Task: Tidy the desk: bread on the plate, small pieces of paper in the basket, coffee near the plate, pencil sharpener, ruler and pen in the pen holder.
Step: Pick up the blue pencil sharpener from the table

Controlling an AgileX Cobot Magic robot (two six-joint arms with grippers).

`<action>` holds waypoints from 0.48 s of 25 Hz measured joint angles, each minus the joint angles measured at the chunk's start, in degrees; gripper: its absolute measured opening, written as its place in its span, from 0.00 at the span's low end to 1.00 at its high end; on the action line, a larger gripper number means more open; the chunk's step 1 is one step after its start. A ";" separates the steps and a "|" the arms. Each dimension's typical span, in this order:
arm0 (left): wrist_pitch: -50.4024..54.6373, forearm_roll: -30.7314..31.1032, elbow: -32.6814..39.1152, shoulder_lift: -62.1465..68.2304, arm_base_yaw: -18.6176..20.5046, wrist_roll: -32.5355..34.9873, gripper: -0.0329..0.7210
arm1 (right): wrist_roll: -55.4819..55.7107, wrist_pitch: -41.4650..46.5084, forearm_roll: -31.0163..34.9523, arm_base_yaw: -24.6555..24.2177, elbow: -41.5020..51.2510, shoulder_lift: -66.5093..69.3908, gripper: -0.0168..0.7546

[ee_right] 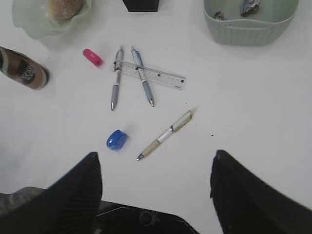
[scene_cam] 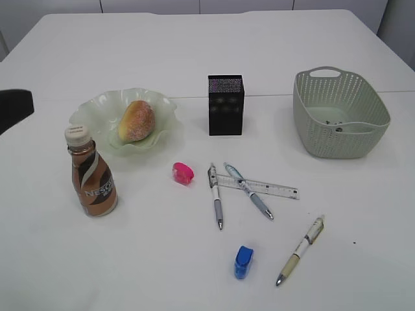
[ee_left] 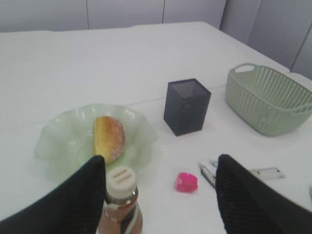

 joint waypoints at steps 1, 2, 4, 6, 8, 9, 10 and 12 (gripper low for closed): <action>3.30 0.09 -0.40 -1.47 0.00 0.00 0.72 | 0.26 0.00 0.75 0.00 0.00 0.00 0.72; 6.72 0.27 -0.85 -2.63 0.00 0.00 0.72 | 0.51 0.00 1.66 0.00 0.00 0.00 0.72; 12.90 1.08 -1.68 -3.75 0.35 0.00 0.72 | 1.32 0.00 2.81 0.00 0.00 0.00 0.72; 19.08 3.51 -2.45 -4.03 1.38 0.00 0.72 | 2.40 0.00 3.06 0.00 0.00 0.00 0.72; 25.44 6.24 -3.47 -4.03 3.67 -0.15 0.72 | 3.13 0.00 3.28 0.00 0.00 0.00 0.72; 29.48 7.48 -4.26 -3.80 4.88 -1.06 0.72 | 3.62 0.00 3.51 0.00 0.00 -0.12 0.72; 33.65 8.65 -5.27 -3.80 6.45 -2.51 0.72 | 3.87 0.00 3.81 0.00 0.00 -0.12 0.72; 41.13 11.67 -7.78 -3.80 9.39 -6.00 0.72 | 4.72 0.00 4.03 0.00 0.00 -0.47 0.72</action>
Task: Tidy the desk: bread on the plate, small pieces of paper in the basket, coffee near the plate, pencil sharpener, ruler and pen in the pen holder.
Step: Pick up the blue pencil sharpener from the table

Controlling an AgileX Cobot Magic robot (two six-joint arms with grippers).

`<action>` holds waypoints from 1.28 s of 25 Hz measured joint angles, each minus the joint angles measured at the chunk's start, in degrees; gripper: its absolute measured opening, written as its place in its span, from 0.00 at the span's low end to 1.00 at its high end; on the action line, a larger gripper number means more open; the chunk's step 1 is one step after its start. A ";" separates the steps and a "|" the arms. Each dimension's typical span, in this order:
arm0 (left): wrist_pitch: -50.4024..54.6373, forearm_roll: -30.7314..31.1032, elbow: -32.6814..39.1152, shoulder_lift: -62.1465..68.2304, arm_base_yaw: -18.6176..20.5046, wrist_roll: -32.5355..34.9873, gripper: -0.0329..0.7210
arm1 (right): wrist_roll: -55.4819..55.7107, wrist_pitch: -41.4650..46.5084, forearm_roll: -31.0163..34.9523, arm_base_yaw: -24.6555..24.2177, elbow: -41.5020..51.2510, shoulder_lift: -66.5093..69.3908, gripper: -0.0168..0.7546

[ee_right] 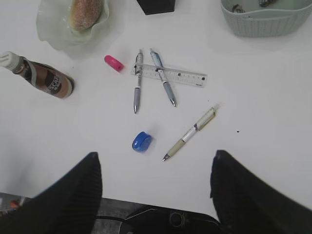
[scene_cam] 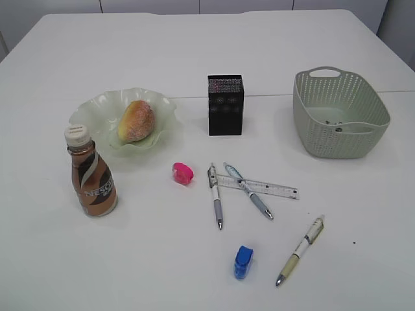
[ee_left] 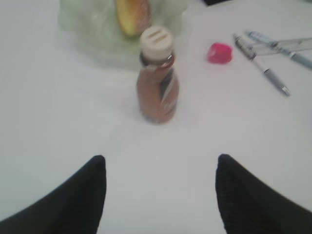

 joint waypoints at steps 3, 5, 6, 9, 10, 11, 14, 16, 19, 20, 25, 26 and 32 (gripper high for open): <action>10.18 2.55 -4.89 0.00 3.91 -5.13 0.71 | 0.76 0.00 0.24 0.00 0.00 -0.50 0.72; 16.93 2.83 -8.05 0.00 5.04 -6.40 0.70 | 1.00 0.00 0.37 0.00 0.00 -0.70 0.72; 19.96 2.86 -9.01 0.00 5.31 -6.63 0.69 | 1.13 0.00 0.64 0.00 0.09 -0.70 0.72; 29.79 2.69 -10.13 0.00 5.37 -7.96 0.65 | 1.51 0.00 1.26 0.00 1.39 -0.70 0.72; 31.53 2.26 -10.13 0.00 5.37 -8.22 0.64 | 1.62 0.00 1.28 0.00 2.22 -0.70 0.72; 32.43 1.59 -10.13 0.00 5.37 -8.34 0.64 | 1.62 0.00 1.28 0.00 3.10 -0.70 0.72; 33.21 -0.21 -10.13 -0.11 5.37 -8.61 0.63 | 1.83 0.00 3.03 0.00 7.48 -0.70 0.72; 33.31 -1.00 -10.13 -0.19 5.37 -8.61 0.63 | 1.83 -0.11 5.87 0.00 10.45 -0.70 0.72; 33.40 -1.23 -10.13 -0.23 5.37 -8.65 0.63 | 1.64 -0.24 9.12 0.00 13.51 -0.70 0.72; 33.40 -1.31 -10.13 -0.23 5.37 -8.65 0.63 | 1.50 -0.34 9.72 0.00 14.08 -0.70 0.72; 33.40 -1.46 -10.13 -0.33 5.37 -8.74 0.63 | -2.80 -3.01 15.47 0.00 14.58 -0.70 0.72; 33.40 -1.60 -10.13 -0.33 5.37 -8.74 0.63 | -3.06 -3.02 15.78 0.00 14.58 -0.70 0.72; 33.40 -3.41 -10.13 -0.33 5.37 -8.74 0.63 | -3.93 -4.28 15.16 0.00 14.58 -0.19 0.72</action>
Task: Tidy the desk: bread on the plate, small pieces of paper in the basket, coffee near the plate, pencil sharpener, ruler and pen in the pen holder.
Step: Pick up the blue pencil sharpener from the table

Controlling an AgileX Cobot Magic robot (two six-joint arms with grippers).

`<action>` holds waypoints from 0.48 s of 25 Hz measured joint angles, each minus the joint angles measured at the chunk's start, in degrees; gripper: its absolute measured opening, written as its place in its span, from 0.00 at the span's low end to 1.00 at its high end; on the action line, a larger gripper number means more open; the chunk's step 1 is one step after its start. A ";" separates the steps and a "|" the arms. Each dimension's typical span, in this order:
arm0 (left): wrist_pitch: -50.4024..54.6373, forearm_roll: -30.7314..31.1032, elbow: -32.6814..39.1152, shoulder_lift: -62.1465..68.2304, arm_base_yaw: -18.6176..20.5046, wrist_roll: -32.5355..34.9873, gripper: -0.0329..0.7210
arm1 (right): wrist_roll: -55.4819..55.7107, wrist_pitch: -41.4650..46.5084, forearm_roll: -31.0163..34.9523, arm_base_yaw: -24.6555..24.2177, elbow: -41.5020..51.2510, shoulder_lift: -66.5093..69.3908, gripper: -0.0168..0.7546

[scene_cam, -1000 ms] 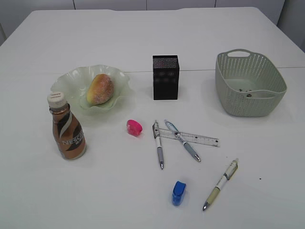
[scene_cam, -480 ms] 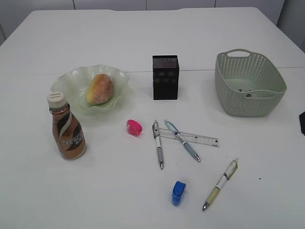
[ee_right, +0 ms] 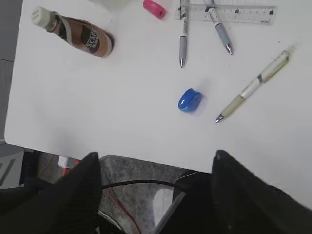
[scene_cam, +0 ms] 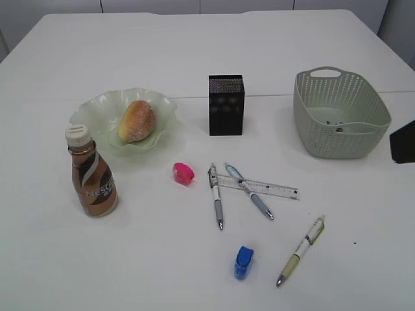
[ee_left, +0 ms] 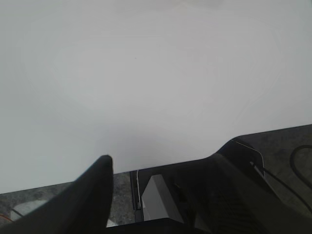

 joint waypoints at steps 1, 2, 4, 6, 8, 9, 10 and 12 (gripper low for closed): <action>0.04 -0.15 0.00 0.00 0.00 0.00 0.63 | -0.13 -0.47 -0.57 0.00 0.00 0.45 0.72; 0.04 -0.14 0.00 0.00 0.00 0.00 0.63 | -0.34 -0.58 -1.31 0.00 0.00 0.93 0.72; 0.04 -0.27 0.00 0.00 0.00 0.00 0.62 | -0.44 -0.70 -3.46 0.00 -0.11 2.24 0.72; 0.04 -0.27 0.00 0.00 0.00 0.00 0.62 | -0.55 -0.37 -5.62 0.00 -1.02 4.00 0.72; 0.04 -0.27 0.00 0.00 0.00 0.00 0.62 | -0.19 -0.29 -8.12 0.22 -2.32 5.65 0.72; 0.04 -0.27 0.00 0.00 0.00 0.00 0.62 | 0.55 -0.29 -9.58 0.64 -3.22 6.61 0.72; 0.04 -0.27 0.00 0.00 0.00 0.00 0.62 | 1.60 -0.29 -11.69 1.59 -4.21 7.49 0.72; 0.04 -0.27 0.00 0.00 0.00 0.00 0.62 | 4.86 -0.29 -16.77 5.08 -6.01 10.06 0.72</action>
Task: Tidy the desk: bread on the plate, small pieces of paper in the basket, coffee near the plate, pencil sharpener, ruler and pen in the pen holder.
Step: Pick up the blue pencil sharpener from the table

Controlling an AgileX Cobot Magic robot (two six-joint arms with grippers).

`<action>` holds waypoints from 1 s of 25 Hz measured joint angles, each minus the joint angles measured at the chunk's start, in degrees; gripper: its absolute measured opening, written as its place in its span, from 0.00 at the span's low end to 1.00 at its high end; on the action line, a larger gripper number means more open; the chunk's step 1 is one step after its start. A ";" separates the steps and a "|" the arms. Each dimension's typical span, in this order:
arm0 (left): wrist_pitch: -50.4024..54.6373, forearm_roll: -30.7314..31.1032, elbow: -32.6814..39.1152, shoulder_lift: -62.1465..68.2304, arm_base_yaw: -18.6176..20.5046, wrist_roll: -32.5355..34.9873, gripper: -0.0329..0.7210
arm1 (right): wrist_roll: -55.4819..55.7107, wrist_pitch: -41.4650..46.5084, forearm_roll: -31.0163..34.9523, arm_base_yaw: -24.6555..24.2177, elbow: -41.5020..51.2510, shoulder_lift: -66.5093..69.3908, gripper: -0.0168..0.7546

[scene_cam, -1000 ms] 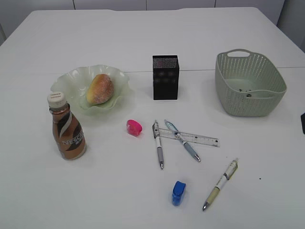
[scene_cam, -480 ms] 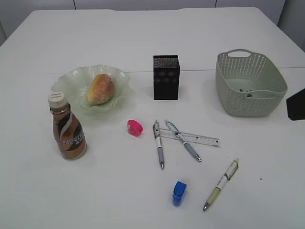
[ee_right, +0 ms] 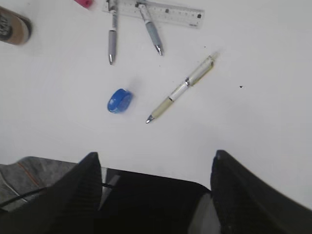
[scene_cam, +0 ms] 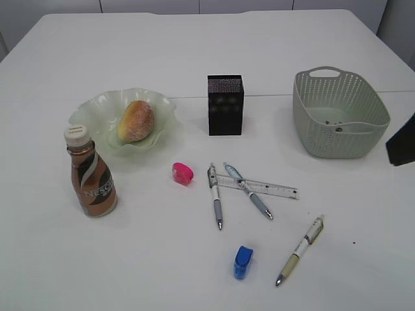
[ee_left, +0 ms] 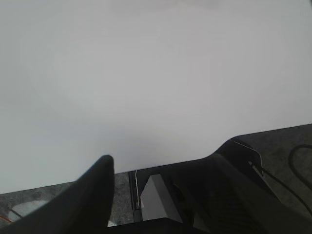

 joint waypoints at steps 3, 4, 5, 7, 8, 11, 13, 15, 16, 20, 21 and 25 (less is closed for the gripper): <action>0.00 0.00 0.00 0.00 0.00 0.00 0.62 | 7.09 0.00 -8.82 10.47 -1.85 4.87 0.72; 0.00 0.10 0.00 0.00 0.00 0.00 0.62 | 10.06 0.00 -11.69 13.83 -2.38 7.02 0.72; 0.00 0.10 0.00 0.00 0.00 0.00 0.62 | 13.09 0.00 -15.03 17.67 -3.01 8.95 0.72; 0.00 0.23 0.00 0.00 0.00 0.00 0.62 | 18.86 0.15 -19.89 22.85 -4.30 13.72 0.72; 0.00 0.32 0.00 0.00 0.00 0.00 0.62 | 21.35 0.28 -20.85 24.34 -5.06 15.60 0.72; 0.00 0.45 0.00 0.00 0.00 0.00 0.62 | 25.00 0.11 -19.23 25.29 -6.42 21.53 0.72; 0.00 0.45 0.00 0.00 0.00 0.00 0.62 | 26.71 -1.31 -16.08 25.29 -6.64 24.76 0.72; 0.00 0.45 0.00 0.00 0.00 0.00 0.62 | 28.78 -3.87 -12.56 25.38 -6.64 27.73 0.72; 0.00 0.47 0.00 0.00 0.00 0.00 0.62 | 29.73 -5.77 -10.64 25.38 -6.64 29.10 0.72; 0.00 0.47 0.00 0.00 0.00 0.00 0.62 | 31.81 -12.41 -5.90 25.38 -6.64 32.50 0.72; 0.00 0.47 0.00 0.00 0.00 0.00 0.62 | 31.96 -13.41 -5.66 25.38 -6.64 33.03 0.72; 0.00 0.47 0.00 0.00 0.00 0.00 0.62 | 32.26 -15.21 -5.66 25.38 -6.77 35.16 0.72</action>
